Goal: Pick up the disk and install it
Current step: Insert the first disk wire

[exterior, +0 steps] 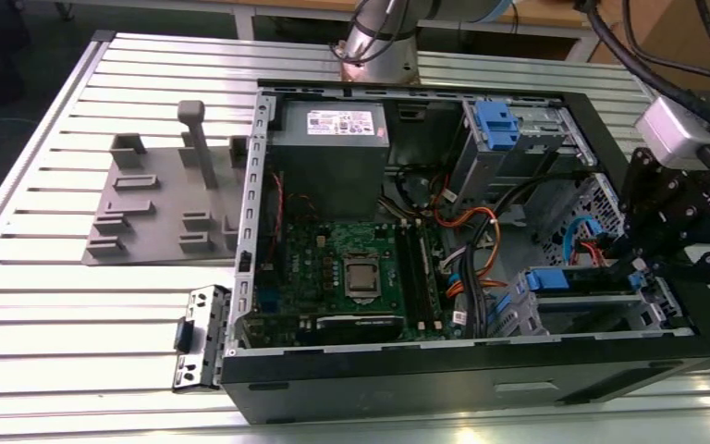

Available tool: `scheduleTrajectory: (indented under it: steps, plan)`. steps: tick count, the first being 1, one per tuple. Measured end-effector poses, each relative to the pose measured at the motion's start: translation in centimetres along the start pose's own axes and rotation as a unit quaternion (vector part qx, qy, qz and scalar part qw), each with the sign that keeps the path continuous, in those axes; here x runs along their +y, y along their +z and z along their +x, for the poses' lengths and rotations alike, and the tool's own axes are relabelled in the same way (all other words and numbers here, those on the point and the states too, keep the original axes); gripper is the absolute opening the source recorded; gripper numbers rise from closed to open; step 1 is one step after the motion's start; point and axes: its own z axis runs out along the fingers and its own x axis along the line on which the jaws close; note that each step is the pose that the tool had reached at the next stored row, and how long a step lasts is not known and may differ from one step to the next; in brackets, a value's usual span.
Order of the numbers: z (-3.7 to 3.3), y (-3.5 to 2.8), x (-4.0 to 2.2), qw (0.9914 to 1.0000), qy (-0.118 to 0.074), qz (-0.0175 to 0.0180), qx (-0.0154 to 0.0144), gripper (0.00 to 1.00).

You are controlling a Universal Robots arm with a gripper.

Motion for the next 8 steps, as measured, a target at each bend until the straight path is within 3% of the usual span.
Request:
scheduleTrajectory:
  steps: [3,4,6,8]
  plan:
    - [-0.12,0.02,-0.06,1.0,0.0,-0.0022,-0.0003,0.22]
    - [-0.13,0.04,-0.2,0.99999,0.0,-0.0048,-0.0002,0.22]
    - [-0.15,0.1,-0.75,0.99992,0.0,-0.0125,-0.0002,0.1]
    - [-0.18,0.13,-1.53,0.9998,0.0,-0.0199,-0.0003,0.1]
